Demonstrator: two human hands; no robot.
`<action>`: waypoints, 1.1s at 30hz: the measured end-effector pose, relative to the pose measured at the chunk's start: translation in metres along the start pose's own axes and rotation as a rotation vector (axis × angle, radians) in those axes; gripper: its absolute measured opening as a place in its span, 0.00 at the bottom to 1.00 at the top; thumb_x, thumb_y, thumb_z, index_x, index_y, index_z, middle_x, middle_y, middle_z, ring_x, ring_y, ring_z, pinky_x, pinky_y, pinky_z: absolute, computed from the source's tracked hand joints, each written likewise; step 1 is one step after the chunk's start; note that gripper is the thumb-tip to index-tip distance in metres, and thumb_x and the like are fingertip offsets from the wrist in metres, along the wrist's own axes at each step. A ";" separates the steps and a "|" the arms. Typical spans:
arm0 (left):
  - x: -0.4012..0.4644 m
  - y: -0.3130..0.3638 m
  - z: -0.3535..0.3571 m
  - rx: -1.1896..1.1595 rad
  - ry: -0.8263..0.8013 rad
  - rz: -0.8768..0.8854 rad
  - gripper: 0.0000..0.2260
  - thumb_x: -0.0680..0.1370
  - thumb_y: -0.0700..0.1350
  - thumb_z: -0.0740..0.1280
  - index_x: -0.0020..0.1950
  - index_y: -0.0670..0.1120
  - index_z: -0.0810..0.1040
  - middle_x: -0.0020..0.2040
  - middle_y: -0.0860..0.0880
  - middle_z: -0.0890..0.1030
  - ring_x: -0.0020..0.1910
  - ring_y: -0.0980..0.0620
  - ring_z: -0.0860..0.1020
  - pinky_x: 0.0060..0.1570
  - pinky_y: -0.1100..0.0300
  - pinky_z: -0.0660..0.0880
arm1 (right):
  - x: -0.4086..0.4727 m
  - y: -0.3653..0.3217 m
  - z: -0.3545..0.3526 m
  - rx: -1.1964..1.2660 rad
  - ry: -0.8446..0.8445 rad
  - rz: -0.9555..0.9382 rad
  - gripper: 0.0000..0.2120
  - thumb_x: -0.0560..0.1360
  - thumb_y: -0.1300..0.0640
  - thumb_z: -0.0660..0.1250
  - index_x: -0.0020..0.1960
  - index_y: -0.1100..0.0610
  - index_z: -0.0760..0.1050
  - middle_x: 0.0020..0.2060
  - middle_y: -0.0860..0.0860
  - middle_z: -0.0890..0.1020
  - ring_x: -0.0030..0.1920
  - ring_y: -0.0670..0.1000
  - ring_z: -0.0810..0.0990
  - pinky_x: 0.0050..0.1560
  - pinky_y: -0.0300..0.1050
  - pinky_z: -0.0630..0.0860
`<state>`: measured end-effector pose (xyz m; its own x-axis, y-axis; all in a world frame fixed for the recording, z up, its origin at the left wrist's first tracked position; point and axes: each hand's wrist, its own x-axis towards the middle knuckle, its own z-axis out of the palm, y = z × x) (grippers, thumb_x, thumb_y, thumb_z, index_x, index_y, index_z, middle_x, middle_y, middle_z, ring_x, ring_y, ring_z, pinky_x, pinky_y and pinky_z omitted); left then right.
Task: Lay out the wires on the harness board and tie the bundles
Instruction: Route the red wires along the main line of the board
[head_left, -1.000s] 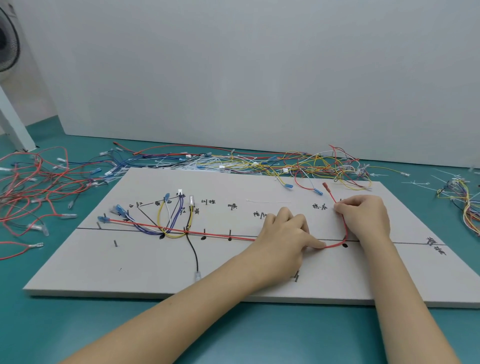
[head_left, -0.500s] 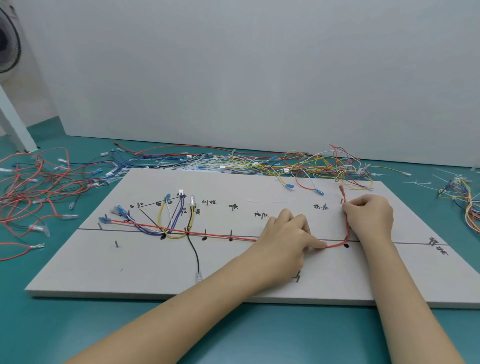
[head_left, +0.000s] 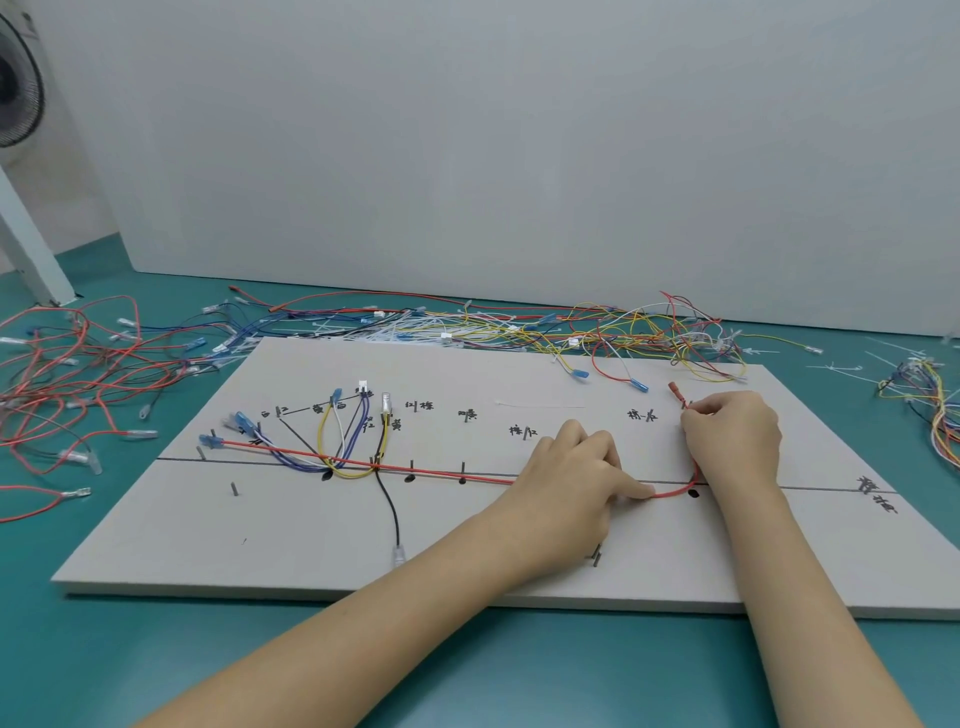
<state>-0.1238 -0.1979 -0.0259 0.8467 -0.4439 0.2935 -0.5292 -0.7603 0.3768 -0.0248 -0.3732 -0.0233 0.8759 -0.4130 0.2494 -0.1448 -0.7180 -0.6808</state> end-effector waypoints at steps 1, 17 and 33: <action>0.000 0.000 0.000 0.003 0.000 0.000 0.20 0.81 0.37 0.59 0.67 0.57 0.77 0.53 0.51 0.73 0.54 0.48 0.64 0.52 0.55 0.64 | 0.000 -0.001 0.000 -0.021 -0.006 -0.009 0.09 0.73 0.64 0.65 0.47 0.60 0.84 0.45 0.60 0.83 0.43 0.61 0.75 0.44 0.45 0.72; 0.003 -0.028 -0.049 -0.046 -0.018 -0.163 0.08 0.78 0.50 0.67 0.57 0.56 0.81 0.51 0.54 0.73 0.55 0.53 0.67 0.54 0.57 0.64 | -0.008 -0.004 -0.004 -0.010 0.061 -0.037 0.12 0.74 0.55 0.67 0.52 0.62 0.81 0.51 0.58 0.81 0.50 0.58 0.75 0.48 0.47 0.69; -0.018 -0.098 -0.115 -0.020 -0.367 -0.650 0.25 0.70 0.69 0.66 0.27 0.50 0.77 0.21 0.58 0.70 0.28 0.58 0.69 0.34 0.59 0.64 | -0.068 -0.054 0.017 -0.119 -0.481 -0.514 0.18 0.70 0.47 0.65 0.28 0.54 0.63 0.25 0.49 0.71 0.35 0.53 0.73 0.37 0.45 0.64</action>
<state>-0.0938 -0.0605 0.0325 0.9515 -0.0406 -0.3049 0.0864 -0.9161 0.3916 -0.0688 -0.2967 -0.0158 0.9487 0.2677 0.1681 0.3158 -0.8231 -0.4720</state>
